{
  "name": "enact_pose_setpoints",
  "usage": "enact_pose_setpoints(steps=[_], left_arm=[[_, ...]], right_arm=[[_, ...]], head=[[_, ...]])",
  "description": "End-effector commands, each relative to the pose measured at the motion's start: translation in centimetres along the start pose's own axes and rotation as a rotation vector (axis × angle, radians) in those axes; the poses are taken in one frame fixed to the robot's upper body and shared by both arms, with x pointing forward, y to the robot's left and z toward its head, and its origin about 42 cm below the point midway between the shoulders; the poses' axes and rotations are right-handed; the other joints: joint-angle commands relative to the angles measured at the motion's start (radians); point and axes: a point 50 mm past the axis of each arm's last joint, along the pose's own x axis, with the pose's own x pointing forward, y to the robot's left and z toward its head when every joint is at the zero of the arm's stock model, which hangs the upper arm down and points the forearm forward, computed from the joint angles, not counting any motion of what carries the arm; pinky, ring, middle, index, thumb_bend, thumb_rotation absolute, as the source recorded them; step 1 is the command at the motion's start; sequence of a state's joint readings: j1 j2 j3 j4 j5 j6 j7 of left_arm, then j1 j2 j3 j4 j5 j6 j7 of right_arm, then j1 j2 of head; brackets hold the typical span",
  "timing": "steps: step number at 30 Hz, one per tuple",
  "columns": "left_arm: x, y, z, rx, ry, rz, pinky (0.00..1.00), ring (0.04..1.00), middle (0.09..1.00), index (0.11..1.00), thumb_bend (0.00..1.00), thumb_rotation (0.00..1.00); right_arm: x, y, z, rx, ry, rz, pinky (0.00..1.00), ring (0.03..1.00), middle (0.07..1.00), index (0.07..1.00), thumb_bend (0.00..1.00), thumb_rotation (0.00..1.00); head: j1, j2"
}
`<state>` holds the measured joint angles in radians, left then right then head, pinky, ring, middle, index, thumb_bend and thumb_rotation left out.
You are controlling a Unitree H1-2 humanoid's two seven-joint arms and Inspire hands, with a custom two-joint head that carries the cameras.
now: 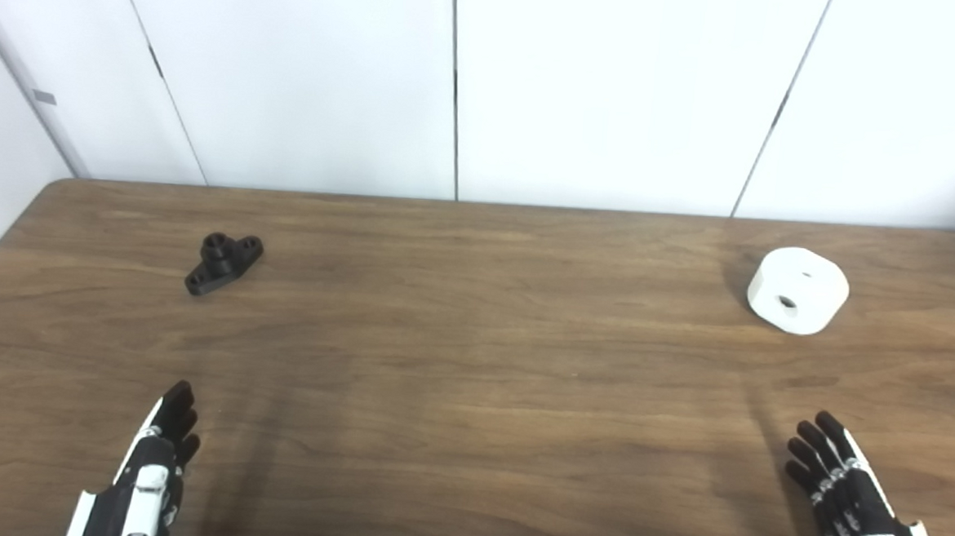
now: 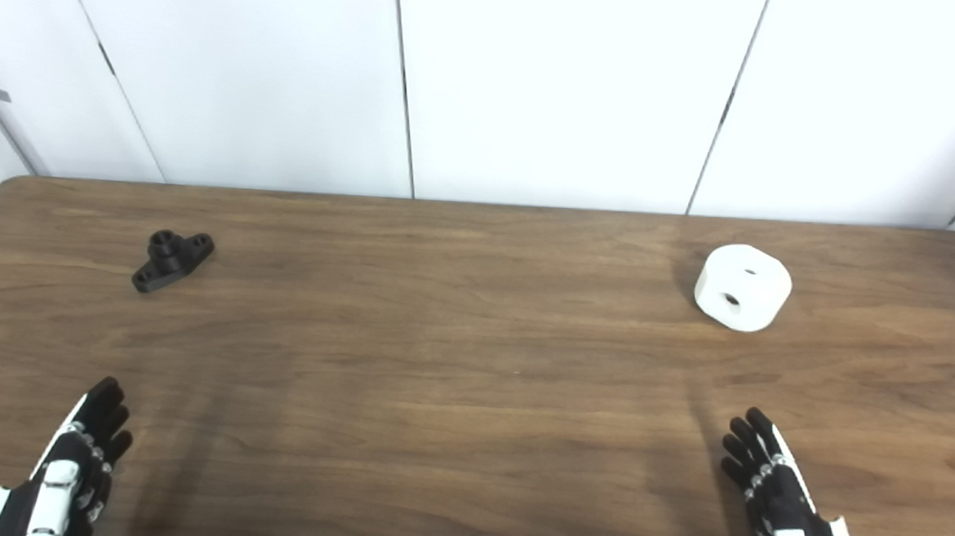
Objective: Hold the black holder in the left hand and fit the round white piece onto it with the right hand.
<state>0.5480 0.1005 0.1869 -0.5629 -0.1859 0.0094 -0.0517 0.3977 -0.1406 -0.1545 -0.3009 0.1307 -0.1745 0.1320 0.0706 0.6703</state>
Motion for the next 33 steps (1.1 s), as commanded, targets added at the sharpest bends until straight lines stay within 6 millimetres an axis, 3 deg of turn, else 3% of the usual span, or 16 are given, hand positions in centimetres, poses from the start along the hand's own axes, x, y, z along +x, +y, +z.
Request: enact_pose_setpoints(steps=[1, 23, 28, 31, 33], left_arm=[[-0.08, 0.38, 0.91, 0.005, -0.045, -0.004, 1.0, 0.999, 0.987, 0.96, 0.43, 0.87], [-0.08, 0.4, 1.2, 0.009, -0.045, -0.001, 1.0, 1.0, 0.985, 0.953, 0.41, 0.86], [-0.12, 0.26, 1.02, 0.01, -0.043, -0.005, 1.0, 1.0, 0.991, 0.963, 0.41, 0.87], [-0.13, 0.01, 0.73, 0.002, -0.045, -0.01, 1.0, 1.0, 0.994, 0.966, 0.41, 0.87], [-0.16, -0.25, 0.51, 0.002, -0.043, -0.013, 0.98, 0.995, 0.989, 0.964, 0.41, 0.82]], right_arm=[[-0.05, -0.22, 0.99, -0.009, -0.057, -0.008, 0.9, 0.915, 0.925, 0.943, 0.65, 0.98], [-0.16, -0.1, 1.21, -0.007, -0.058, -0.013, 0.89, 0.908, 0.92, 0.933, 0.64, 0.98], [-0.16, -0.16, 1.06, -0.013, -0.056, -0.014, 0.89, 0.912, 0.924, 0.937, 0.64, 0.98], [-0.22, -0.46, 0.79, -0.017, -0.054, -0.015, 0.9, 0.913, 0.927, 0.943, 0.63, 1.0], [-0.26, -0.72, 0.58, -0.015, -0.048, -0.014, 0.9, 0.919, 0.934, 0.954, 0.63, 1.0]], head=[[0.0, 0.002], [-0.004, 0.005], [0.023, -0.017], [0.076, -0.047], [0.095, -0.06]])
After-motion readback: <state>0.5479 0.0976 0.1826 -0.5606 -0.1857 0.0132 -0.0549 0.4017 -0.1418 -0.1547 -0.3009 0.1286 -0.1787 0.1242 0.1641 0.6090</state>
